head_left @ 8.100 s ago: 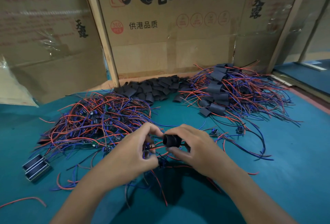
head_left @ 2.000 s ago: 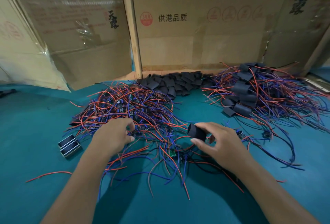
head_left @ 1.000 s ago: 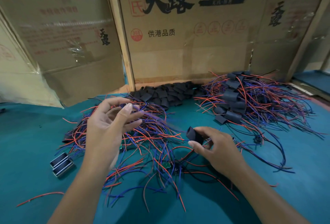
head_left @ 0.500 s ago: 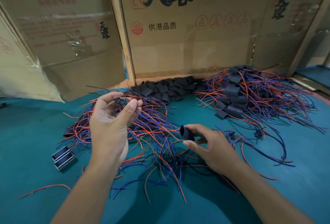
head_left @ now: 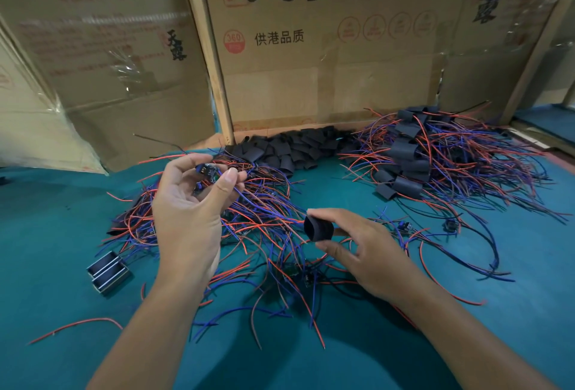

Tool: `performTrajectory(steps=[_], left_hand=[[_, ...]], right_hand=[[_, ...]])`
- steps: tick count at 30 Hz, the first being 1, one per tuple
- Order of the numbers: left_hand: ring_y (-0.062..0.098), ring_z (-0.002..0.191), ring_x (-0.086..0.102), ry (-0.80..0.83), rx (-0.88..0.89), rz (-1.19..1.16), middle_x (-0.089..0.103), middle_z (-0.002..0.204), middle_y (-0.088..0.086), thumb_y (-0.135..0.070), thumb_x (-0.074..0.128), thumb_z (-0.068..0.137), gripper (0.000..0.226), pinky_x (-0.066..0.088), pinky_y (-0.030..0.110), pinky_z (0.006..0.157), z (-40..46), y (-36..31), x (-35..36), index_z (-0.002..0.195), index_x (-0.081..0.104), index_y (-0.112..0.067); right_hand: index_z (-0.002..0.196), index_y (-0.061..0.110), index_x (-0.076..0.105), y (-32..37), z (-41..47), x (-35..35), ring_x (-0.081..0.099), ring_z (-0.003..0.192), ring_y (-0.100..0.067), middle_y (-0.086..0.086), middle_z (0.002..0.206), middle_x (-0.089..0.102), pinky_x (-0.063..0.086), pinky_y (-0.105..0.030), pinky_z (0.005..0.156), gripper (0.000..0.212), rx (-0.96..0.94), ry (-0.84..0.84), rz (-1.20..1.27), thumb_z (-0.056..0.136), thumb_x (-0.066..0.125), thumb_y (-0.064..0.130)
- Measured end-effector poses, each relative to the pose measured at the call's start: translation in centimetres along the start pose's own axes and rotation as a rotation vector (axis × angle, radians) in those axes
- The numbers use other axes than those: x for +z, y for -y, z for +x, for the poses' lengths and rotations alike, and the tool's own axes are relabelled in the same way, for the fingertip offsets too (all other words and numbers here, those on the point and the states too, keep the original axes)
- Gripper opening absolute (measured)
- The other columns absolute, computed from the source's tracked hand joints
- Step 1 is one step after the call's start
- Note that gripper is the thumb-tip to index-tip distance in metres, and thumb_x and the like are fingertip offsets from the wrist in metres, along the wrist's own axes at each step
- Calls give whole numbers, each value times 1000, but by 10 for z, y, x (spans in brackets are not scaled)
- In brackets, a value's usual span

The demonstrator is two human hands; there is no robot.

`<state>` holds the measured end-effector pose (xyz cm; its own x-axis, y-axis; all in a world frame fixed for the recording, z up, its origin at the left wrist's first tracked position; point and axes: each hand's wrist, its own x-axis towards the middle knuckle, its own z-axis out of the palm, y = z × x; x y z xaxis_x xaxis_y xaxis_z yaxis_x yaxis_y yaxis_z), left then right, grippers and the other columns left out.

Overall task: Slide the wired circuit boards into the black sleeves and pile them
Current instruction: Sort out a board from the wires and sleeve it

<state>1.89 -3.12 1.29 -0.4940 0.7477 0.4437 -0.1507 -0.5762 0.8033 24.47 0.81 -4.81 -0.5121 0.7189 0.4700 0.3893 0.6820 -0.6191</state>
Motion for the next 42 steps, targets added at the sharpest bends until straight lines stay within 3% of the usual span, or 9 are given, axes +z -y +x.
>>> performTrajectory(steps=[11, 21, 25, 30, 33, 37, 42], left_hand=[[23, 82, 73, -22, -61, -66, 68, 87, 8, 3, 68, 86, 31, 57, 24, 72, 1, 0, -1, 112, 54, -6], [26, 85, 74, 0, -39, -30, 67, 90, 9, -9, 74, 77, 29, 58, 25, 73, 1, 5, -4, 101, 59, -14], [26, 83, 74, -22, -10, -15, 65, 92, 10, -5, 73, 80, 28, 58, 27, 73, 4, 7, -6, 102, 58, -12], [27, 85, 74, -36, 25, 34, 62, 97, 17, 1, 71, 86, 26, 58, 28, 73, 4, 10, -9, 104, 56, -11], [28, 84, 74, -47, 55, 42, 57, 102, 21, 1, 71, 86, 25, 58, 27, 72, 6, 10, -9, 102, 57, -13], [30, 86, 75, -29, 75, 64, 57, 103, 21, 1, 71, 87, 25, 58, 27, 74, 6, 11, -10, 102, 58, -15], [28, 85, 75, -6, 86, 82, 59, 104, 19, 2, 71, 87, 27, 58, 28, 77, 2, 14, -6, 104, 58, -15]], right_hand=[[125, 24, 60, -3, 0, 1, 57, 102, -1, 15, 116, 64, 36, -4, 87, 33, 6, -24, -28, 93, 66, 27], [129, 33, 55, -4, -1, 2, 55, 113, 2, 21, 122, 60, 39, -12, 95, 34, -52, 56, -7, 95, 62, 30], [132, 33, 54, -2, 0, 2, 55, 111, 4, 22, 128, 58, 41, -14, 95, 39, -45, 107, 15, 94, 62, 36], [130, 31, 56, 2, -1, 4, 52, 104, 15, 26, 124, 58, 36, -6, 90, 42, -59, 103, 10, 92, 61, 46], [129, 29, 57, 3, -1, 3, 54, 101, 14, 30, 119, 57, 38, -6, 87, 41, -62, 77, 13, 91, 61, 46], [128, 26, 59, 2, -1, 3, 54, 98, 12, 21, 116, 62, 42, -11, 86, 43, -47, 63, -2, 90, 64, 46], [123, 31, 59, 4, -3, 8, 52, 106, 10, 23, 115, 61, 38, -10, 92, 45, -30, 25, -80, 89, 56, 60]])
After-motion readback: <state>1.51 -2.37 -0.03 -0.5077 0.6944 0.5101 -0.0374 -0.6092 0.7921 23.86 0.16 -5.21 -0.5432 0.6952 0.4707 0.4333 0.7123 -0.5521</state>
